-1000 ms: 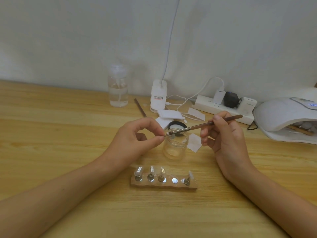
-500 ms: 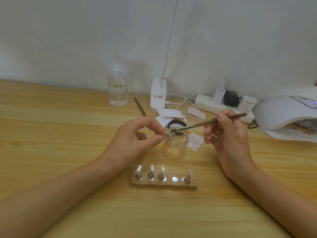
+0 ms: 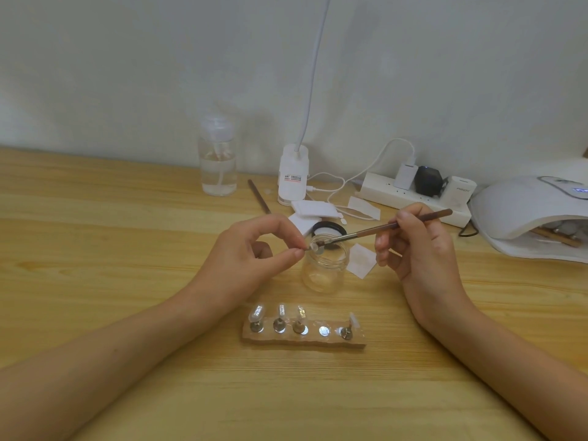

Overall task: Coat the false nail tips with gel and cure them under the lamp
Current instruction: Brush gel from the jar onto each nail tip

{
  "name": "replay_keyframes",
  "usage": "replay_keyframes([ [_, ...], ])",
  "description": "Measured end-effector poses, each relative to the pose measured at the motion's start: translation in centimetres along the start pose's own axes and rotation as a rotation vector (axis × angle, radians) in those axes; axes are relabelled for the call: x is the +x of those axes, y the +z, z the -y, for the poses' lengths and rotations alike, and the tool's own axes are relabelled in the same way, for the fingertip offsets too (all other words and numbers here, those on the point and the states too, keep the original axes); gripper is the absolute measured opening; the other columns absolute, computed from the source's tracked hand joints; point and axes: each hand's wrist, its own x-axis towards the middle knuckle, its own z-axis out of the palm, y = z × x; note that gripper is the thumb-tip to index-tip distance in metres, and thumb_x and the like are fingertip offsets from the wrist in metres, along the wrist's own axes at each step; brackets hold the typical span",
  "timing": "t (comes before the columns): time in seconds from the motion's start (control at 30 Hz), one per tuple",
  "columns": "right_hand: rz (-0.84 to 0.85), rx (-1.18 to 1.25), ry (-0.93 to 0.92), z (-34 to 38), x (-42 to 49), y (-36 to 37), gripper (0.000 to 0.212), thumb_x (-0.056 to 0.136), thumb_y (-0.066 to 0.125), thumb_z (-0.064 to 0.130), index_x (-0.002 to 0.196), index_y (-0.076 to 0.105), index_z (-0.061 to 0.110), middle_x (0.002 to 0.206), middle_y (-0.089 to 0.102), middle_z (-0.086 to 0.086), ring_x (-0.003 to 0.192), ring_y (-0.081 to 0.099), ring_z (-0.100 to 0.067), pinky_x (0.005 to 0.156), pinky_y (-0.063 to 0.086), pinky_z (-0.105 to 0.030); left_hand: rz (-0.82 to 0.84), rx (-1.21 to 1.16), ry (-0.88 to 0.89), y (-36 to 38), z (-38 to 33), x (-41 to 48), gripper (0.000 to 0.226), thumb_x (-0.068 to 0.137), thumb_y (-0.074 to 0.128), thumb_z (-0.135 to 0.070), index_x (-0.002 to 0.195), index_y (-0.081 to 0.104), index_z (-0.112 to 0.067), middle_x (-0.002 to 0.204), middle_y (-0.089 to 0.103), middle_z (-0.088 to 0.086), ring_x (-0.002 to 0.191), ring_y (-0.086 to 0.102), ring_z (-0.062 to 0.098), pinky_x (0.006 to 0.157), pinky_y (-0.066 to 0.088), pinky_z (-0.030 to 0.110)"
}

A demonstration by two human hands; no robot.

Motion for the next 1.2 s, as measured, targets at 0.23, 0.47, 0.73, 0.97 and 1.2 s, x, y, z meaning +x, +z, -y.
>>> replay_keyframes([
  [0.23,0.04,-0.02,-0.027,-0.08,-0.07,0.13,0.023,0.103,0.045,0.017,0.081,0.051,0.018,0.061,0.061,-0.001,0.056,0.058,-0.012,0.05,0.049,-0.022,-0.008,0.005,0.011,0.04,0.03,0.08,0.017,0.085,0.074,-0.01,0.079,0.07,-0.026,0.078,0.065,-0.02,0.05,0.036,0.011,0.049,0.032,0.015],
  [0.47,0.072,-0.003,-0.057,-0.08,-0.15,0.22,0.023,0.102,0.045,0.018,0.081,0.053,0.019,0.062,0.062,-0.001,0.056,0.059,-0.013,0.051,0.049,-0.023,-0.006,0.004,0.014,0.01,0.15,0.07,0.015,0.085,0.074,-0.012,0.08,0.07,-0.026,0.078,0.066,-0.021,0.05,0.037,0.009,0.05,0.033,0.014],
  [0.73,0.097,0.016,-0.083,0.0,-0.21,0.19,0.025,0.103,0.045,0.019,0.08,0.055,0.021,0.063,0.063,-0.002,0.057,0.059,-0.014,0.052,0.05,-0.023,-0.01,0.003,0.019,-0.01,0.11,-0.05,0.015,0.085,0.074,-0.012,0.081,0.071,-0.025,0.079,0.065,-0.02,0.051,0.037,0.012,0.05,0.034,0.016],
  [0.97,0.056,0.035,-0.063,0.01,-0.15,0.01,0.026,0.104,0.044,0.016,0.08,0.054,0.018,0.062,0.062,-0.002,0.056,0.058,-0.013,0.052,0.049,-0.022,-0.01,0.017,0.034,0.04,0.16,-0.04,0.012,0.086,0.074,-0.01,0.083,0.07,-0.021,0.068,0.062,-0.025,0.048,0.035,0.01,0.049,0.033,0.013],
  [1.2,0.031,-0.007,-0.045,-0.16,-0.02,0.05,0.026,0.104,0.044,0.016,0.08,0.053,0.018,0.062,0.062,-0.003,0.056,0.058,-0.014,0.052,0.049,-0.023,-0.008,0.022,0.045,0.01,0.26,0.05,0.013,0.086,0.074,-0.011,0.082,0.07,-0.023,0.069,0.062,-0.025,0.048,0.036,0.009,0.048,0.033,0.012],
])
